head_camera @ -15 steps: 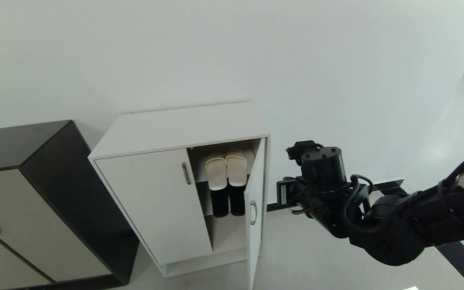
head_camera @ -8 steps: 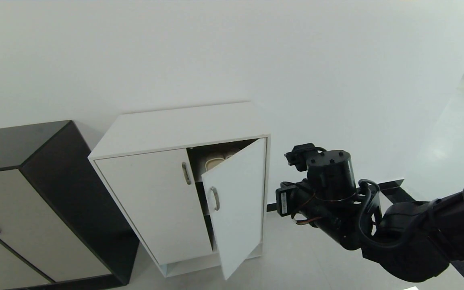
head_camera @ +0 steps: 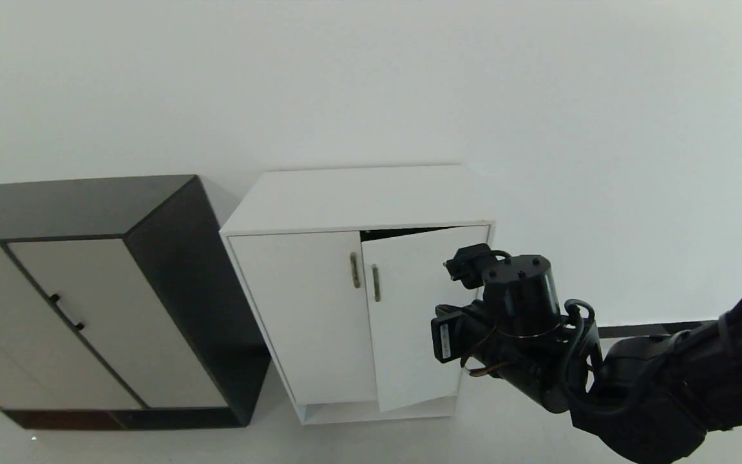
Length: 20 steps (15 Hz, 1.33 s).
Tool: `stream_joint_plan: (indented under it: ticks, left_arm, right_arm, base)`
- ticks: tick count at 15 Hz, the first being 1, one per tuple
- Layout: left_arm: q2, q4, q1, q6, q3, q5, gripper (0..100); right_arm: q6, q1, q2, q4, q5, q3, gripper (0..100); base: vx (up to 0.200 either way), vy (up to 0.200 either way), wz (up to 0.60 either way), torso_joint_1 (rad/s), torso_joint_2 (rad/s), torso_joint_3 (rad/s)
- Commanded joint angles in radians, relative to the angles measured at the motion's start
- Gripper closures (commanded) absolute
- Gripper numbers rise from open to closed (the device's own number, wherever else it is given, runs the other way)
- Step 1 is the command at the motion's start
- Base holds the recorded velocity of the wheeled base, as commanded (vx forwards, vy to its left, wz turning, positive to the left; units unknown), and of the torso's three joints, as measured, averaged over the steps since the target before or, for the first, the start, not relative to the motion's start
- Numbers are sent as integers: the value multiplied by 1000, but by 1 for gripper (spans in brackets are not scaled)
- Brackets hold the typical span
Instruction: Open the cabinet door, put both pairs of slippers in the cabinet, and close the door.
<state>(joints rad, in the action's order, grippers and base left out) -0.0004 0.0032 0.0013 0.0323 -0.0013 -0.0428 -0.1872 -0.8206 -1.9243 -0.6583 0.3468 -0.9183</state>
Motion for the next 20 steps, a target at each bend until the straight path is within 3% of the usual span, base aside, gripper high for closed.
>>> stream_joint_plan:
  ticks: [1,4,8,16,20]
  left_arm:
    - [0,1,0,0,0,0,100]
    - [0,1,0,1,0,0,100]
    - [0,1,0,3,0,0,100]
    - [0,1,0,3,0,0,100]
    - [0,1,0,3,0,0,100]
  right_arm:
    - [2,1,-25,-57,-26,33,100]
    - [2,18,-65,-107,-45,61,100]
    - [11,25,-153,-228,-72,84,100]
    - [11,23,-197,-250,-75,82,100]
    - [12,23,-223,-271,-75,75,100]
  base:
    - [0,0,0,0,0,0]
    - [0,0,0,0,0,0]
    - [200,0,0,1,1,0]
    - [200,0,0,1,3,5]
    - [0,0,0,0,0,0]
